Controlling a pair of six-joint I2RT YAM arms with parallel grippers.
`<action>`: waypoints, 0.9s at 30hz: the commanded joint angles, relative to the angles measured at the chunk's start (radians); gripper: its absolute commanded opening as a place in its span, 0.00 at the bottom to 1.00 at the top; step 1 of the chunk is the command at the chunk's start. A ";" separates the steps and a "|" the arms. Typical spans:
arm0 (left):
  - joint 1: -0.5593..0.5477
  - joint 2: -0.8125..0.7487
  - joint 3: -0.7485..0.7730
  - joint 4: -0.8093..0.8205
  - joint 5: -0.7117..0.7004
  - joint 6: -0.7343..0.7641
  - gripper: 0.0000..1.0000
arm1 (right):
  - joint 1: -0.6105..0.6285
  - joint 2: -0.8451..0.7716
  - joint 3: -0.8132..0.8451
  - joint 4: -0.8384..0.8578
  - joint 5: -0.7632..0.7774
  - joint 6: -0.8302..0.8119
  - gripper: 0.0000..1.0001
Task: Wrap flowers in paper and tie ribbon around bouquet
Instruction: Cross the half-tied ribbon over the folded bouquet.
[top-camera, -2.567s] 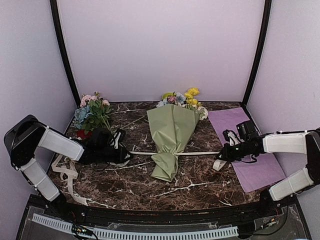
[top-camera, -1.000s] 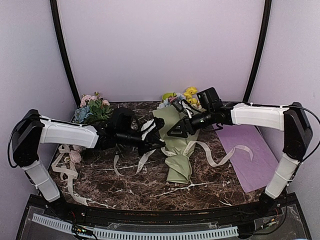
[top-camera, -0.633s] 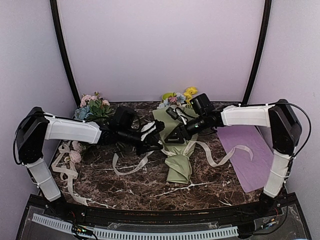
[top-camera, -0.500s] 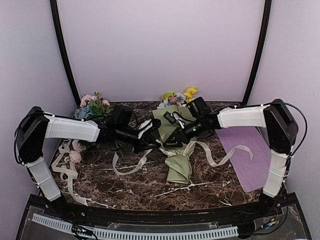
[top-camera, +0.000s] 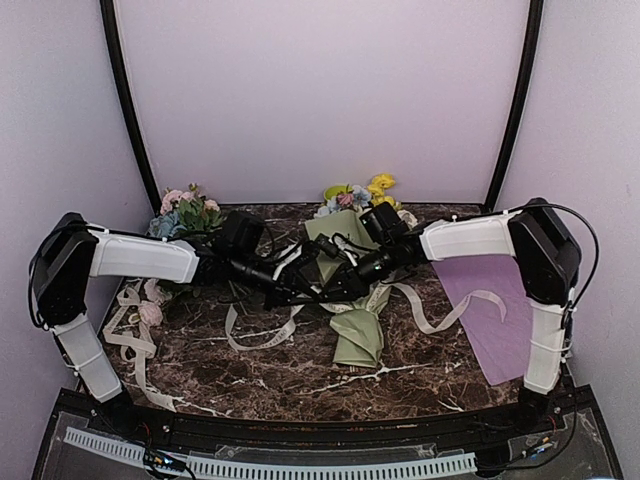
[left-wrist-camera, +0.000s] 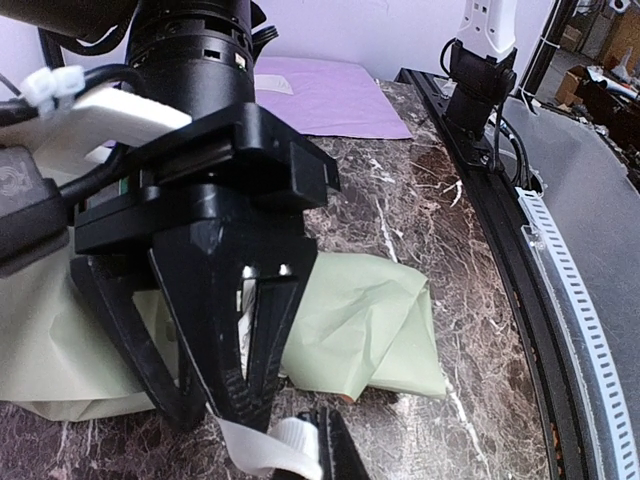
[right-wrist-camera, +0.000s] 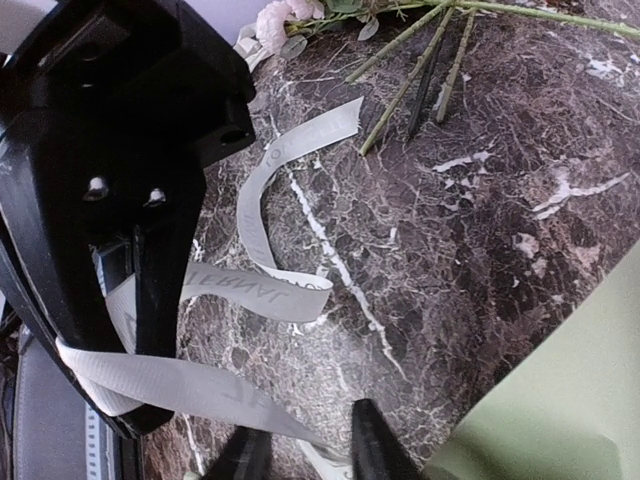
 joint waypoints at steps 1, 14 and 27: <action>0.001 -0.014 0.020 -0.013 0.022 0.003 0.00 | 0.021 0.005 0.034 0.003 -0.048 -0.018 0.16; 0.005 -0.104 -0.100 0.086 -0.339 -0.112 0.58 | -0.005 -0.170 -0.166 0.229 -0.009 0.221 0.00; -0.035 -0.064 -0.400 0.808 -0.359 -0.434 0.78 | -0.005 -0.262 -0.473 0.805 0.097 0.663 0.00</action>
